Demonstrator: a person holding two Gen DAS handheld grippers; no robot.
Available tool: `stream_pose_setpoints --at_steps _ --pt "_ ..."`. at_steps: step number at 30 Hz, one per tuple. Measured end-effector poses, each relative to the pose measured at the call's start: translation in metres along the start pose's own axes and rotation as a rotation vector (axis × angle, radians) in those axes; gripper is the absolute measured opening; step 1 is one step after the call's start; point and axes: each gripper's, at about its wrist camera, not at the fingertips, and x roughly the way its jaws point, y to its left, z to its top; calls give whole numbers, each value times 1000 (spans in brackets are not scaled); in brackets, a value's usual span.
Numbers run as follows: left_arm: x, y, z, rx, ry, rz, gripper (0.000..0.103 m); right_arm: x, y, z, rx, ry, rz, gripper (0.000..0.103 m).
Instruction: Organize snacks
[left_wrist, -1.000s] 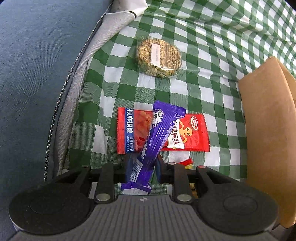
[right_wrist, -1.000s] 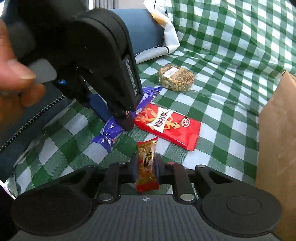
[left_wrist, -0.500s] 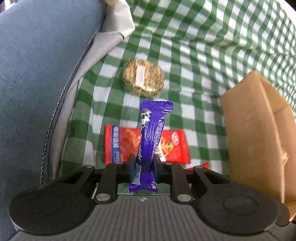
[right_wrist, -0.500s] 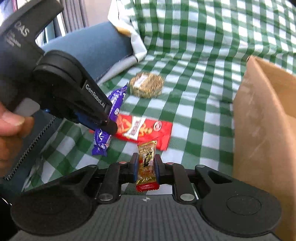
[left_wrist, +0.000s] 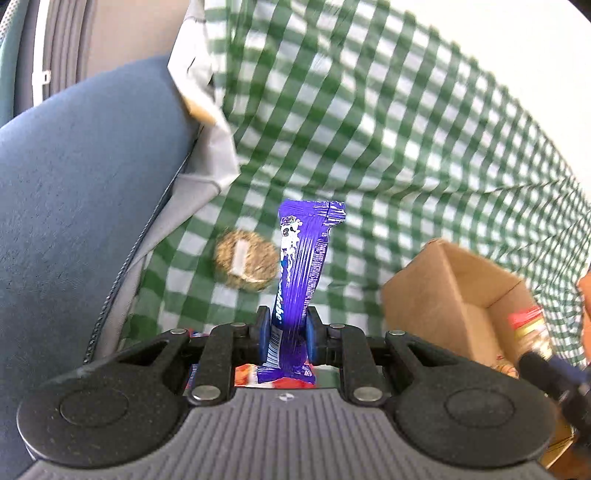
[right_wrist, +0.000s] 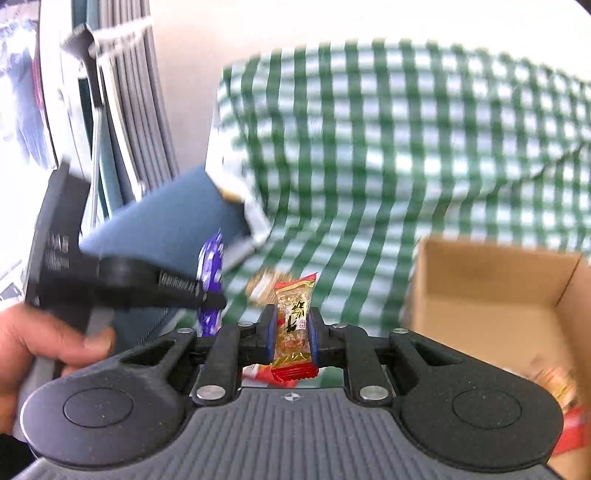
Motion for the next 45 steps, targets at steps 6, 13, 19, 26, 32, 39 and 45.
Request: stream_pose_setpoints --at_steps 6,13,19,26,32,39,45 --pt "-5 -19 -3 45 -28 -22 21 -36 -49 4 -25 -88 -88 18" --pt "1 -29 -3 74 -30 -35 21 -46 -106 -26 117 -87 -201 18" --pt "5 -40 -3 85 -41 -61 21 -62 -136 -35 162 -102 -282 18" --pt "6 -68 -4 124 -94 -137 21 -82 -155 -48 178 -111 -340 18" --pt "-3 -100 -13 177 -166 -222 21 -86 -161 -50 190 -119 -373 18" --pt "-7 -127 -28 258 -179 -263 21 -87 -160 -50 200 -134 -398 18" --pt "-12 -139 -36 281 -200 -322 21 -85 -158 -50 196 -135 -407 18"
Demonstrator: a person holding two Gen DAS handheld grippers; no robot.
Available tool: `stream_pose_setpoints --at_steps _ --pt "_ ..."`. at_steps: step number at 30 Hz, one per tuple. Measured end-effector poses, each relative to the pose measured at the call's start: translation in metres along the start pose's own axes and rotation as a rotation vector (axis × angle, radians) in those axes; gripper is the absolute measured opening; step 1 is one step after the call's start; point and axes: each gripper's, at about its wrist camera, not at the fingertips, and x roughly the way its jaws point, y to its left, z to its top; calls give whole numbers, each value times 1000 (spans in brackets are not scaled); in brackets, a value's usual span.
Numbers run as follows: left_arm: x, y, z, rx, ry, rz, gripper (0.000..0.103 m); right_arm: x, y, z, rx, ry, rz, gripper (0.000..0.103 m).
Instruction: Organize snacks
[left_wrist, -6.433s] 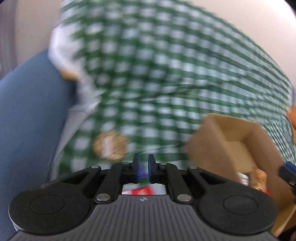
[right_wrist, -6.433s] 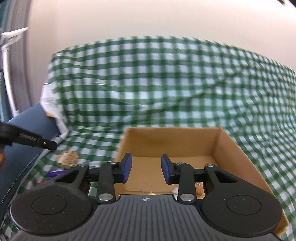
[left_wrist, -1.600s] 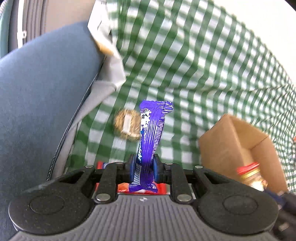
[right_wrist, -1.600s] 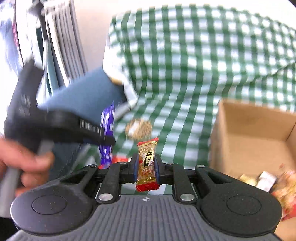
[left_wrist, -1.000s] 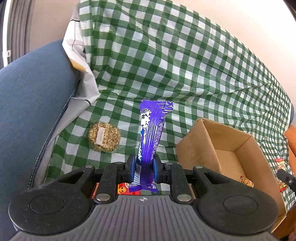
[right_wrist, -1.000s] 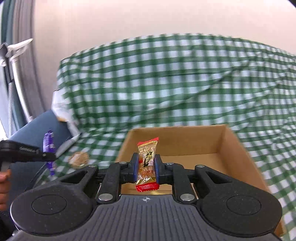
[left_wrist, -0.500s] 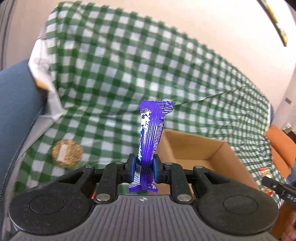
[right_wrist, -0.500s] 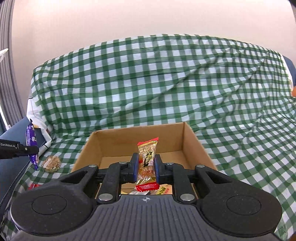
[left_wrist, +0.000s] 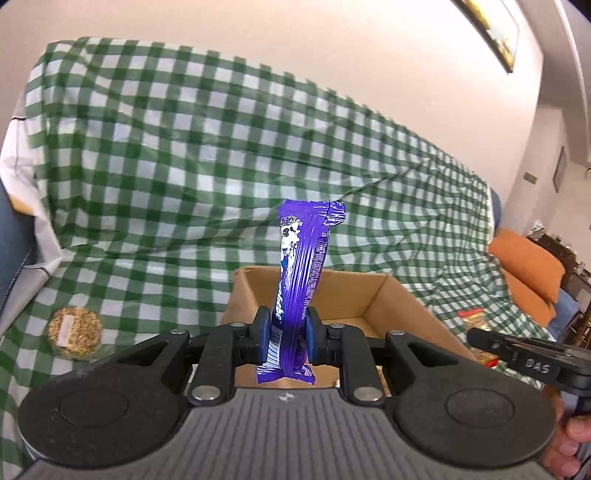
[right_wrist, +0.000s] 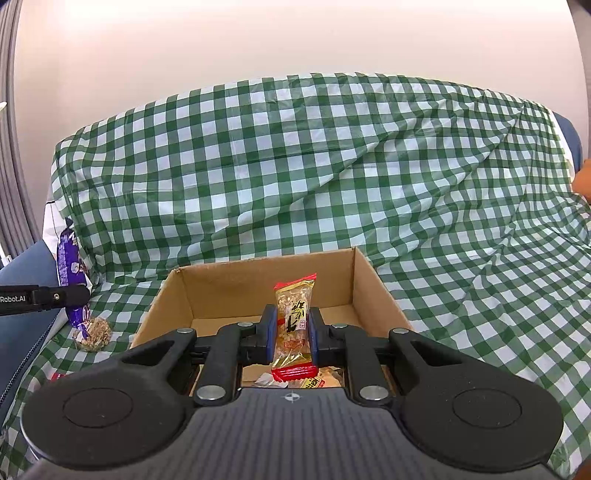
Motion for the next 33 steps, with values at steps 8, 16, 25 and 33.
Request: stream_pose_setpoints --at_steps 8,16,25,33 --pt "-1 -12 -4 24 -8 -41 21 2 0 0 -14 4 -4 18" --pt "-3 -26 -8 46 -27 -93 21 4 0 1 -24 2 -5 18" --pt "-5 -41 -13 80 -38 -161 21 4 -1 2 -33 0 -5 18" --pt "-3 -50 -17 103 -35 -193 21 5 -1 3 -39 -3 -6 18"
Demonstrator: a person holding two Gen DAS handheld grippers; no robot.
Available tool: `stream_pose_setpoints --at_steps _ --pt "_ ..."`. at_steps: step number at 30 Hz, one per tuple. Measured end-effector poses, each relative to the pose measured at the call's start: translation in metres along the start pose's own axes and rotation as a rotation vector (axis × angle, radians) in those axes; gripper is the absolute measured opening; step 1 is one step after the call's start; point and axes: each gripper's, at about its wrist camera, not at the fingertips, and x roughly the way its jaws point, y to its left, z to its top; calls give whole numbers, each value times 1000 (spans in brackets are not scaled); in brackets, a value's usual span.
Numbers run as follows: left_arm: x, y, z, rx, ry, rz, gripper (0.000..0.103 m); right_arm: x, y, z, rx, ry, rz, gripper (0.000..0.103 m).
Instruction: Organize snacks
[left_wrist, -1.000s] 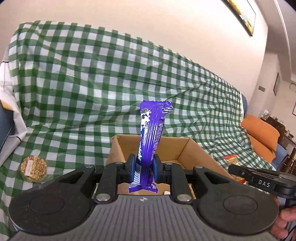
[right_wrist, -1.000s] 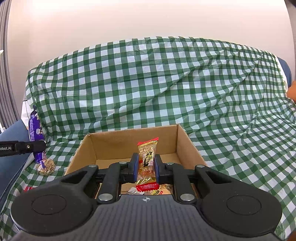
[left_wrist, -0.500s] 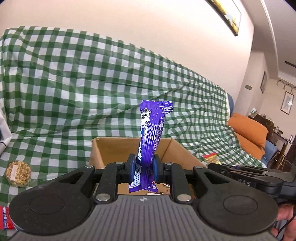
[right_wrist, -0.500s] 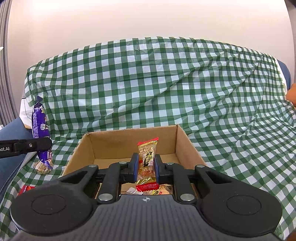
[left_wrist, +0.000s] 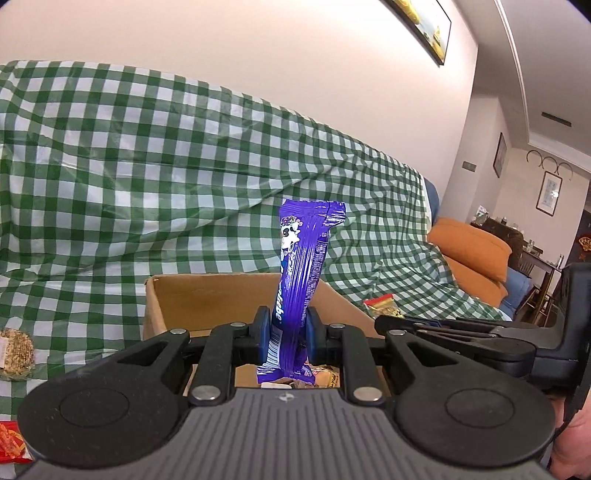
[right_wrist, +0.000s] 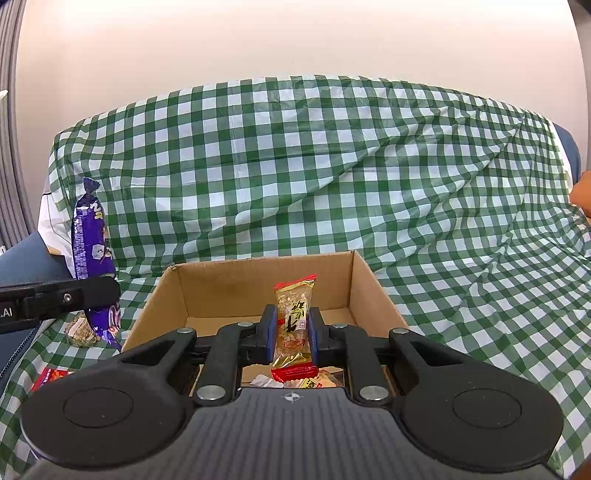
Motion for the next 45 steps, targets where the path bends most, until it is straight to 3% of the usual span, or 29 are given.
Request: stream_pose_setpoints --at_steps 35,41,42,45 --pt "3 -7 -3 20 -4 -36 21 3 -1 -1 -34 -4 17 18" --pt "8 -8 -5 12 31 -66 23 4 -2 -1 -32 7 17 19" --pt "8 -8 -4 10 34 -69 26 4 -3 -2 -28 12 11 20" --pt "8 -8 -4 4 35 -70 29 4 -5 -1 -14 10 -1 44"
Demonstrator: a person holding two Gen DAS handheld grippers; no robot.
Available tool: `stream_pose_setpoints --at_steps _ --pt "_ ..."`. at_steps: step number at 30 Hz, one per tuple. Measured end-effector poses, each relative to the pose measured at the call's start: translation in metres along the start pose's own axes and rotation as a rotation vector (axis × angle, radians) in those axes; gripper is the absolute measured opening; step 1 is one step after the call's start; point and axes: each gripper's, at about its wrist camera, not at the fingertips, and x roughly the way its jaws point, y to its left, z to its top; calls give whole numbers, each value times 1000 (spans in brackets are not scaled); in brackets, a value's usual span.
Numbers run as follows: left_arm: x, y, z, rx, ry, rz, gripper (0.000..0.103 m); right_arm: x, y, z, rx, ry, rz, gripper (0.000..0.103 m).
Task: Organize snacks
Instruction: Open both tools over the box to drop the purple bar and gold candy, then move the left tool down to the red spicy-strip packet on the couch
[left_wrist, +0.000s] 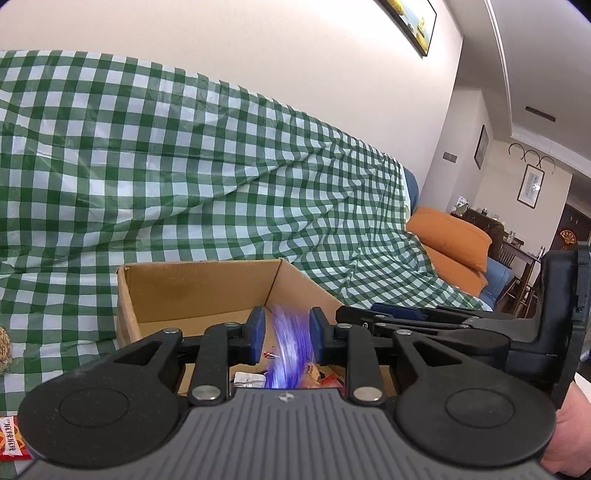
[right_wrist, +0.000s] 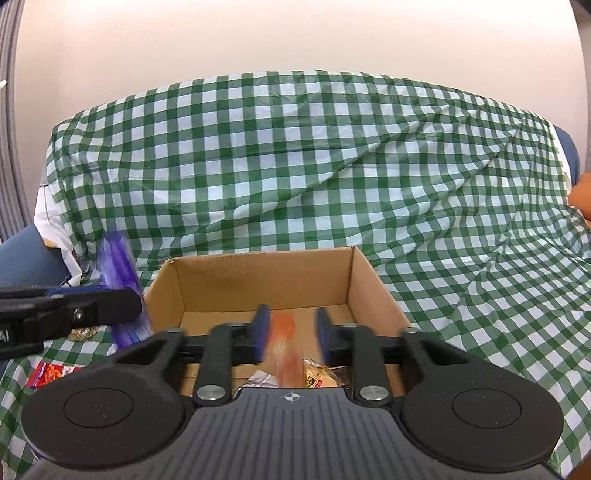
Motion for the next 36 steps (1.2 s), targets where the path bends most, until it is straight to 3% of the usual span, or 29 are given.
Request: stream_pose_setpoints --at_steps 2,23,29,36 --pt "0 0 0 -1 1 1 29 0 -1 1 2 -4 -6 51" --pt "-13 17 6 -31 -9 64 29 5 28 1 -44 9 45 51" --pt "-20 37 8 -81 -8 107 28 7 48 0 -65 12 74 51" --pt "-21 65 10 -168 36 209 28 11 75 0 -83 17 116 51"
